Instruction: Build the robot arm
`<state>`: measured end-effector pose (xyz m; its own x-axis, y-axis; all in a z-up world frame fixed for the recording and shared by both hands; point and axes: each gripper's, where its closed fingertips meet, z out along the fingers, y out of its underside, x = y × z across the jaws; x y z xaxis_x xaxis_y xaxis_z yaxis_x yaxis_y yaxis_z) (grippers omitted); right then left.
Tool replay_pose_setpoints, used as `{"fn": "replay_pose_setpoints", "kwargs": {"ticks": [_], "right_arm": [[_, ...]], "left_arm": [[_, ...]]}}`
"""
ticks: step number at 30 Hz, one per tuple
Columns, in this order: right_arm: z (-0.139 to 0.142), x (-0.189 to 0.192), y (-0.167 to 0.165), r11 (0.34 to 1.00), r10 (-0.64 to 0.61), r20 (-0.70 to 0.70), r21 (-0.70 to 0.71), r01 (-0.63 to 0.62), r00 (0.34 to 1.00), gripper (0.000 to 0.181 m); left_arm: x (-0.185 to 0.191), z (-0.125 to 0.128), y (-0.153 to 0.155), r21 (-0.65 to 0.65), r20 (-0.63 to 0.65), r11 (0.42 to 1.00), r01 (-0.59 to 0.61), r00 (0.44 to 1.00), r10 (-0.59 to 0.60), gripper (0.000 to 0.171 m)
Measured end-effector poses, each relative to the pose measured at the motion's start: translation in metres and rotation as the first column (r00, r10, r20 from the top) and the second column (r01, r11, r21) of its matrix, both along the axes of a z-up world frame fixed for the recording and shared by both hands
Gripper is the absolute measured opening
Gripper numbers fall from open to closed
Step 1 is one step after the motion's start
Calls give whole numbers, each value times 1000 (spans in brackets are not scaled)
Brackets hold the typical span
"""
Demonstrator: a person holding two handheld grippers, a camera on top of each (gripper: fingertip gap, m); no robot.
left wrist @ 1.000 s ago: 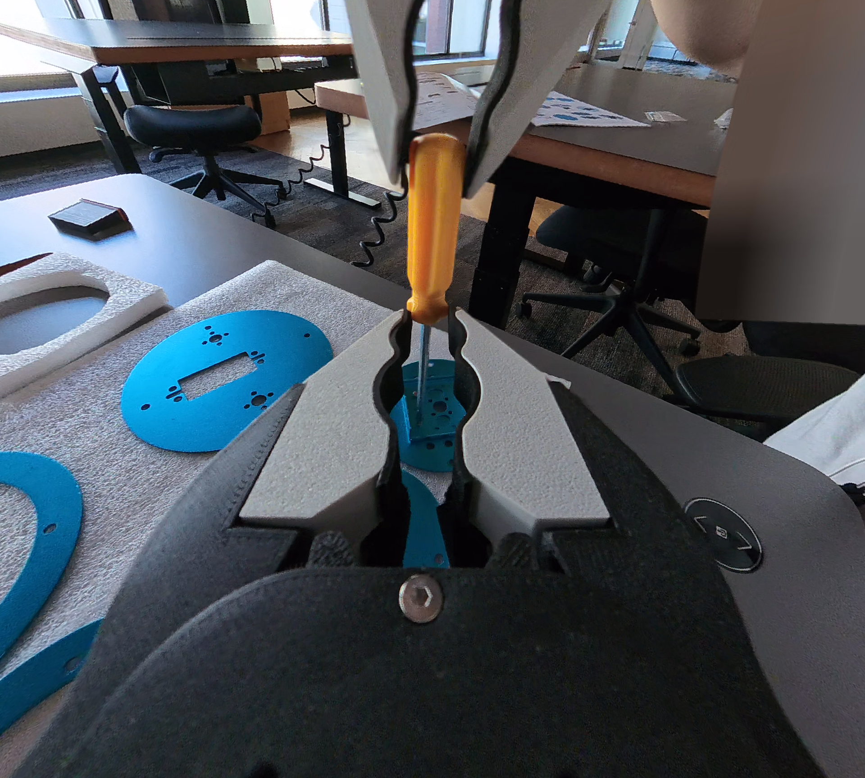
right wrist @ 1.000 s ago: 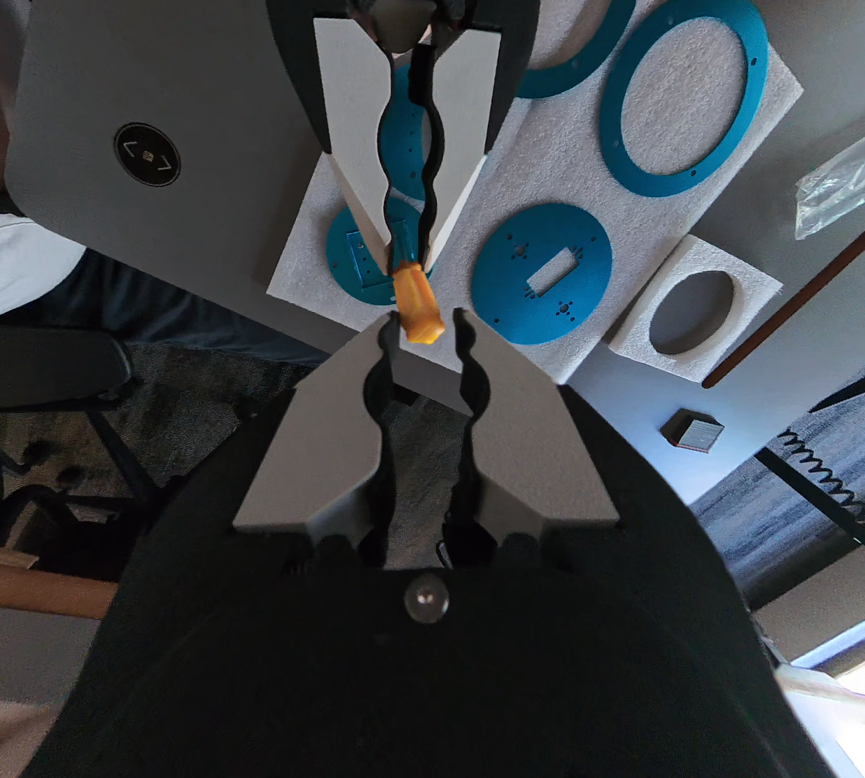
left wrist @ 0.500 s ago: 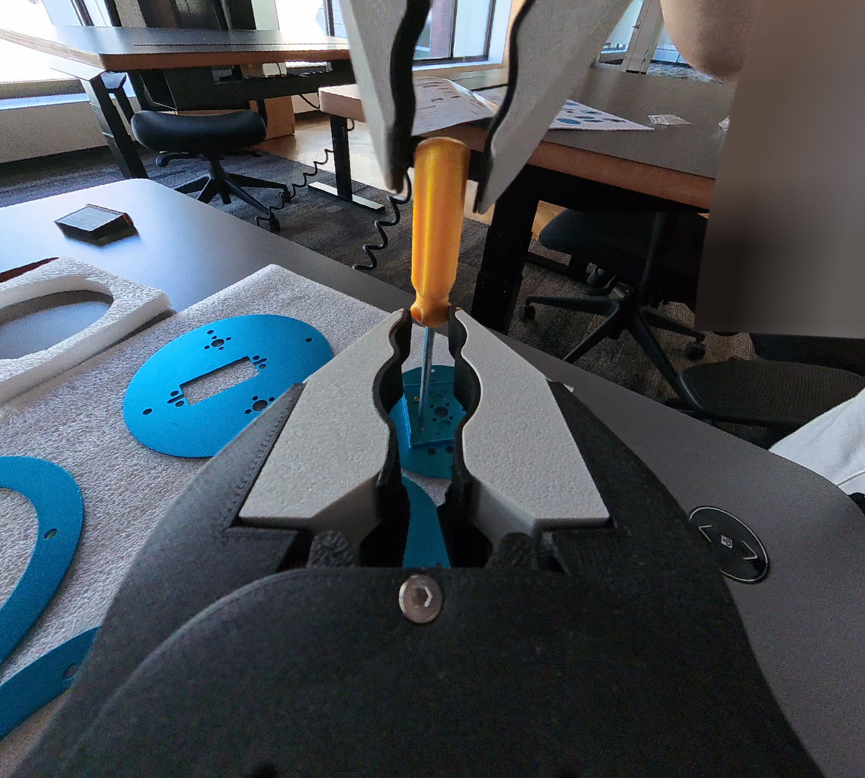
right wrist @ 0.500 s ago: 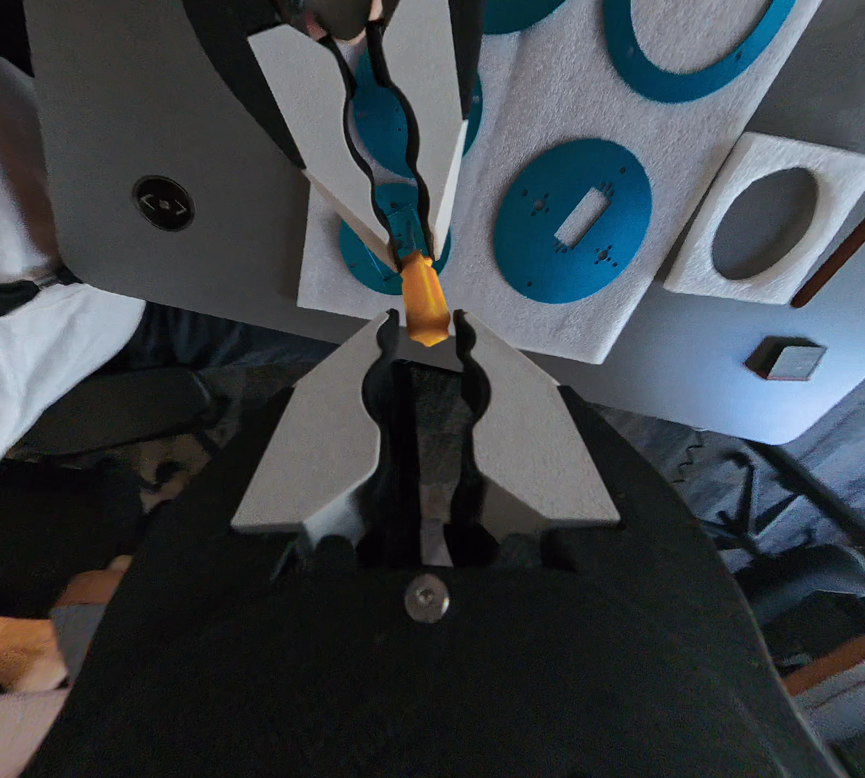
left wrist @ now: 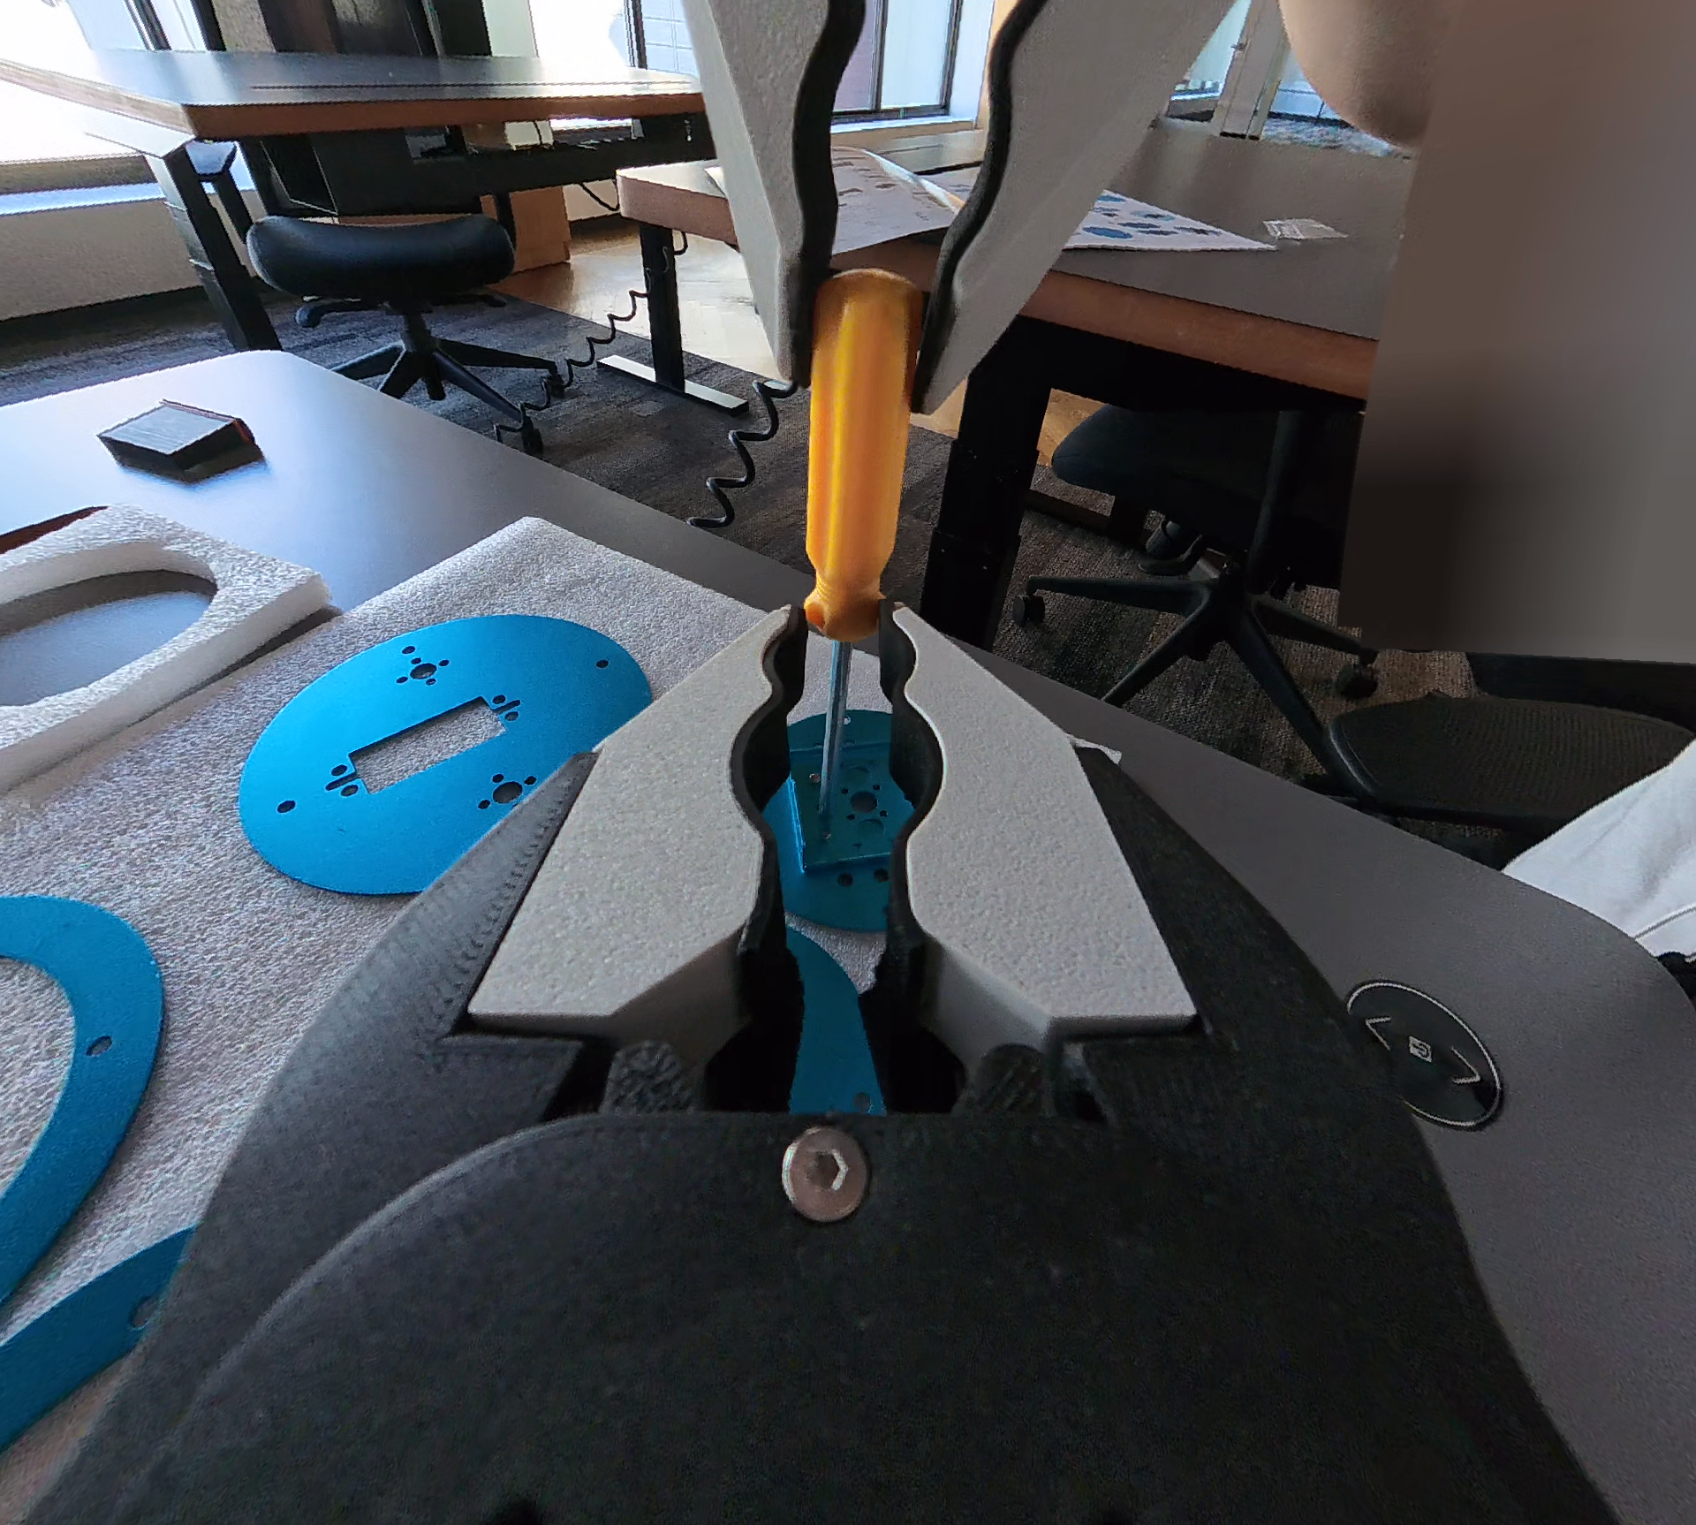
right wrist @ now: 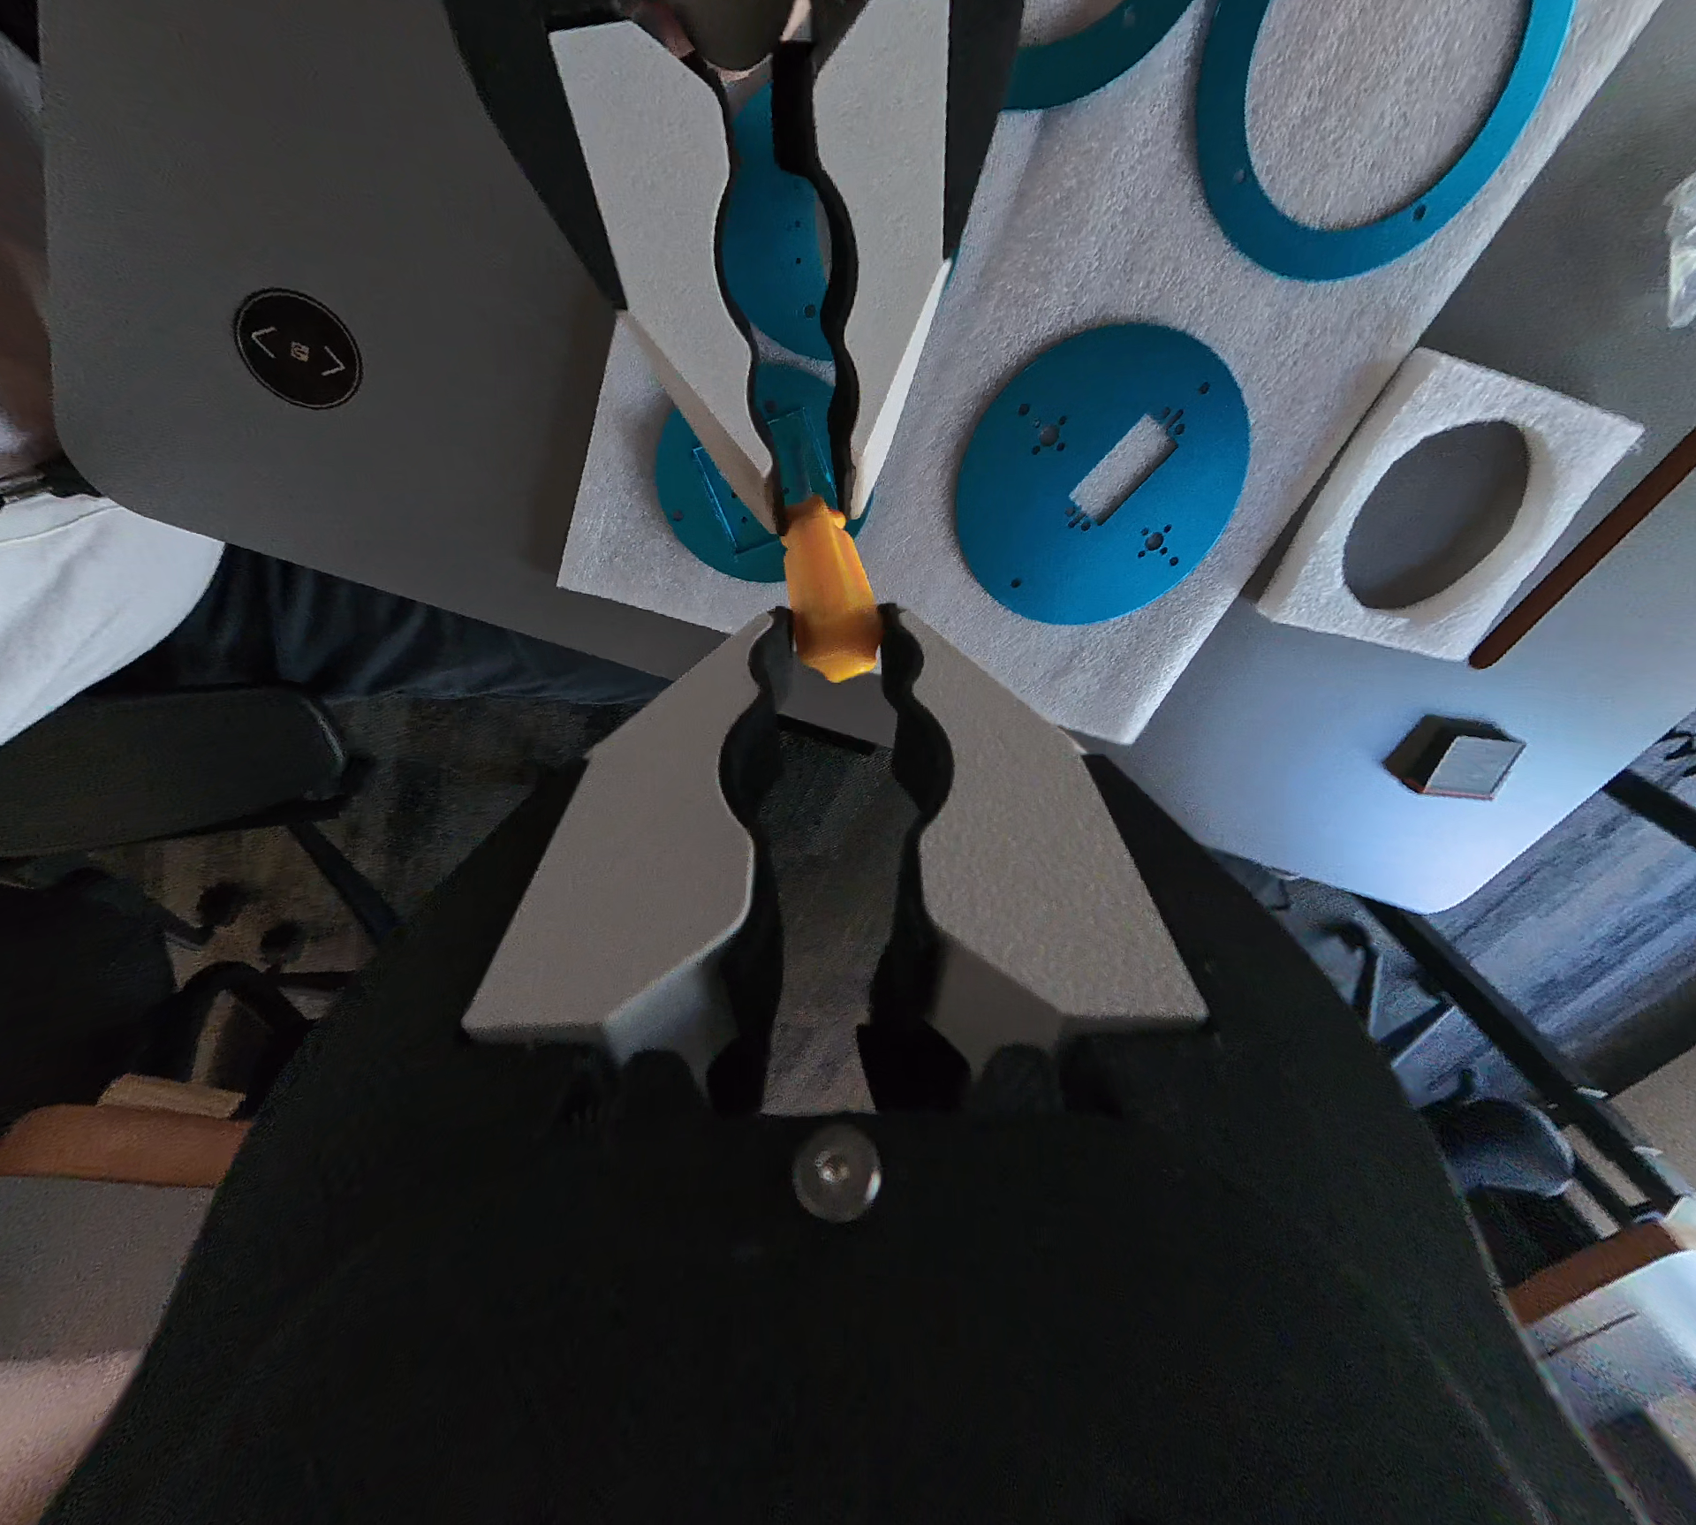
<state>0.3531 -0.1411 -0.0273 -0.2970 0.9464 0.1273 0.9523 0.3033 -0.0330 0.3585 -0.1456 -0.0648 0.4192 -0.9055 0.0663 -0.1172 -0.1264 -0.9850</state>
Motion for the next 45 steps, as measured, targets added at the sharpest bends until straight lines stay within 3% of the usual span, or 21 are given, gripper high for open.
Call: {"fn": "replay_pose_setpoints", "kwargs": {"ticks": [6, 8, 11, 14, 20, 23, 28, 32, 39, 45], "right_arm": [[0, 6, 3, 955, -296, 38, -12, 297, 954, 19], [0, 3, 4, 964, -267, 23, 2, 267, 964, 19], [1, -4, 3, 995, -89, -7, 43, 89, 996, 31], [1, -3, -1, 999, 15, 4, 51, -15, 1000, 17], [0, 0, -3, 992, -122, 25, -4, 122, 992, 12], [1, -6, -1, 997, -74, -22, 13, 74, 997, 12], [10, -9, -2, 998, 7, -100, -59, -13, 995, 41], [4, -1, 2, 996, 32, -70, -79, -37, 997, 24], [-1, -5, -2, 995, 71, -69, -68, -76, 995, 18], [-1, -2, -2, 995, -54, -19, -85, 52, 998, 17]], "left_arm": [[0, 0, 0, 3, -2, 1000, 0, 1000, 0, 11], [-1, 0, 0, -1, 2, 1000, -1, 1000, 1, 9], [-1, 0, 0, 0, 2, 1000, 3, 1000, -3, 9], [0, 0, -1, -1, 1, 1000, 6, 1000, -6, 9], [1, 0, -2, 4, -8, 1000, 11, 1000, -11, 9], [-1, 0, -1, 4, -3, 1000, 1, 1000, -1, 8], [-1, 0, -1, -3, 0, 1000, 4, 1000, -4, 9], [-3, 0, -1, -8, 1, 1000, 3, 1000, -3, 8], [-4, 0, -2, -9, -2, 1000, 5, 1000, -5, 8], [-4, 1, -2, 4, -1, 1000, 1, 1000, -1, 10]]}}
